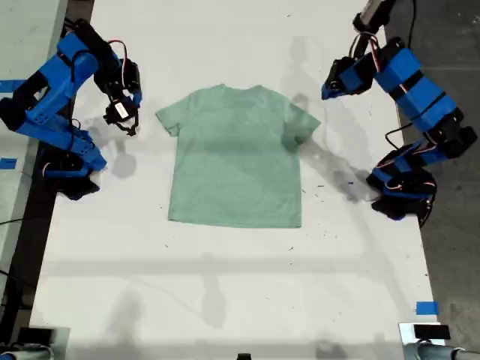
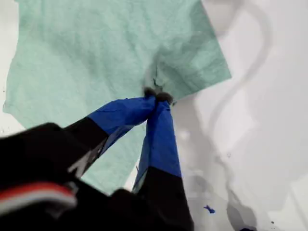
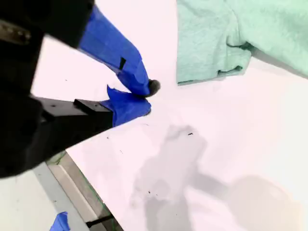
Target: Fold tshirt
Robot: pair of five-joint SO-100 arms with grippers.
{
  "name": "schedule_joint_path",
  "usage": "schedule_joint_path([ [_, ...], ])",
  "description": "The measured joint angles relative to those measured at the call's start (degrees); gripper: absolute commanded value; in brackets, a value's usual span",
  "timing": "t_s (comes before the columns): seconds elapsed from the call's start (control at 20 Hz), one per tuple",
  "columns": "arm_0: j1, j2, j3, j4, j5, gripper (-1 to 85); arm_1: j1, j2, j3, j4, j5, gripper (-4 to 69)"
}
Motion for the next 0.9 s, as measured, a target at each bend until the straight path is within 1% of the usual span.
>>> schedule_joint_path([
  [0.1,0.0,0.0,0.0,0.35,0.35,0.0,0.53,-1.05,-0.18,0.0,-1.85,14.8],
  [0.2,0.0,0.0,0.0,0.18,0.26,0.0,0.79,-1.32,-0.18,0.0,-3.78,20.6],
  [0.3,0.09,0.0,0.0,0.18,-0.09,0.0,1.67,-2.02,-0.09,-0.09,-6.24,21.0],
  [0.4,0.09,0.0,0.0,0.18,0.09,0.0,3.43,-2.37,3.69,-3.43,-9.14,20.6],
  [0.6,0.09,-0.09,0.0,0.18,0.09,0.0,5.36,-4.92,16.61,-15.38,-14.24,19.6],
  [0.75,0.97,-0.18,0.0,0.18,0.18,0.0,5.71,-11.25,22.32,-24.43,-16.35,19.0],
  [0.9,1.41,-0.18,0.0,0.18,-0.18,0.0,5.71,-18.46,23.12,-30.5,-17.31,19.6],
])
